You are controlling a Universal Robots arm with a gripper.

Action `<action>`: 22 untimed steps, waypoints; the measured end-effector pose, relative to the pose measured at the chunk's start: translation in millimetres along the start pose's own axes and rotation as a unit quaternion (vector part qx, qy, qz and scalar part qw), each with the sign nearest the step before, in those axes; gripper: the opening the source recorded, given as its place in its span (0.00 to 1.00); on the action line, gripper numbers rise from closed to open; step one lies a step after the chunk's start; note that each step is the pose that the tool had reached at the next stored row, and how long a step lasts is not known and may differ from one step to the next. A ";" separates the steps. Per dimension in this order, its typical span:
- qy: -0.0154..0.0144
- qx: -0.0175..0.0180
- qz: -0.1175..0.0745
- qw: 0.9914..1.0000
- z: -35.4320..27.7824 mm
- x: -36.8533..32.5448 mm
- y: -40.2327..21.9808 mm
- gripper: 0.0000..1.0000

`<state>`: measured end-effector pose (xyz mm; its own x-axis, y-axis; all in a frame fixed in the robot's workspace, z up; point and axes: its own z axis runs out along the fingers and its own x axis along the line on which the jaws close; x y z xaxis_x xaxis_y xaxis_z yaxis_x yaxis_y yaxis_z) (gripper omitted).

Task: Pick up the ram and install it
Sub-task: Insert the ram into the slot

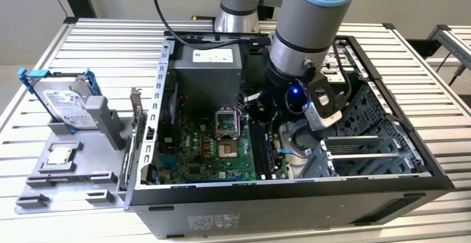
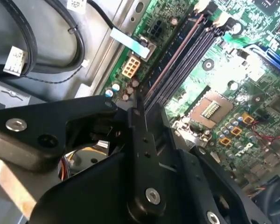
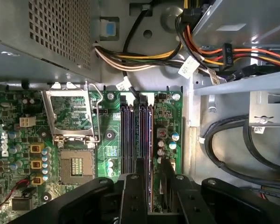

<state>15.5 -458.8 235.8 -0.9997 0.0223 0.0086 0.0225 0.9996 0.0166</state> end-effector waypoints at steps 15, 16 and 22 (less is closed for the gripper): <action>0.000 0.001 0.001 1.000 -14.0 0.1 -0.2 0.00; 0.000 0.001 0.001 1.000 -14.2 0.1 -0.4 0.00; 0.000 0.001 0.002 1.000 -14.7 0.1 -1.4 0.00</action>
<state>15.5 -460.4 250.5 -0.9996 0.0272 0.0089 0.0273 0.9995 0.0146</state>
